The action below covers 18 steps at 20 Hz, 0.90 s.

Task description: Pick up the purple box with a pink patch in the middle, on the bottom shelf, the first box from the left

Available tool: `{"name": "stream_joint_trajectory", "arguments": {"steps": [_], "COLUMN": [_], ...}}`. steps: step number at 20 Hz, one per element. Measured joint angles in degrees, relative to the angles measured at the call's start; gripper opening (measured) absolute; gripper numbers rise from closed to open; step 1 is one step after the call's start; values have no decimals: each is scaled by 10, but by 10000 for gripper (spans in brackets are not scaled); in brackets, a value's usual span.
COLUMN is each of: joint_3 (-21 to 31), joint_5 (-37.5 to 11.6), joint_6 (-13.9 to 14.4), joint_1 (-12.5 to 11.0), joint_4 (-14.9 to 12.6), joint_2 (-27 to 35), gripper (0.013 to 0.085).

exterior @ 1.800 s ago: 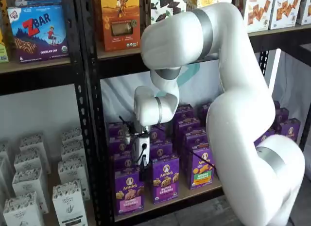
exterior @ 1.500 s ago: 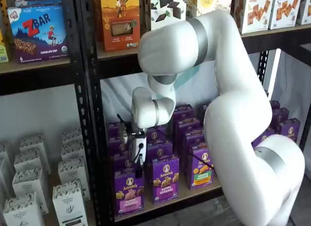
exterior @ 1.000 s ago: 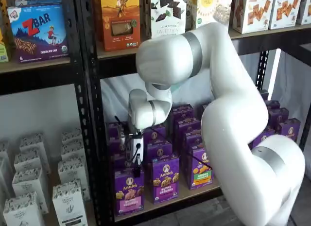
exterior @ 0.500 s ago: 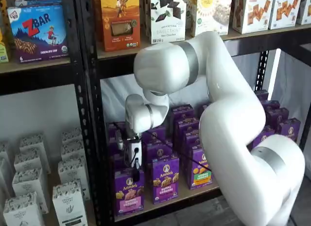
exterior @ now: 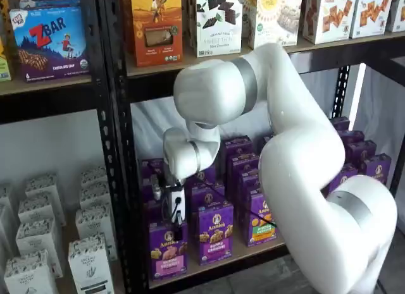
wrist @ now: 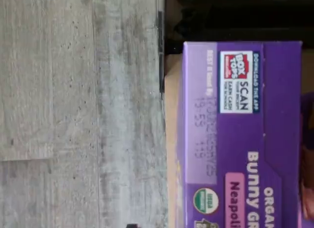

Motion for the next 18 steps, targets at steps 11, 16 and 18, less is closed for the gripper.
{"name": "stream_joint_trajectory", "arguments": {"steps": [11,16,18], "joint_3": [-5,-3,-4], "joint_5": [-32,-43,-39], "joint_6": [6,10,12], "joint_1": [5,6,6], "joint_4": [-2,-5,-8], "joint_2": [19,21,21], "gripper": [850,770,730]}}
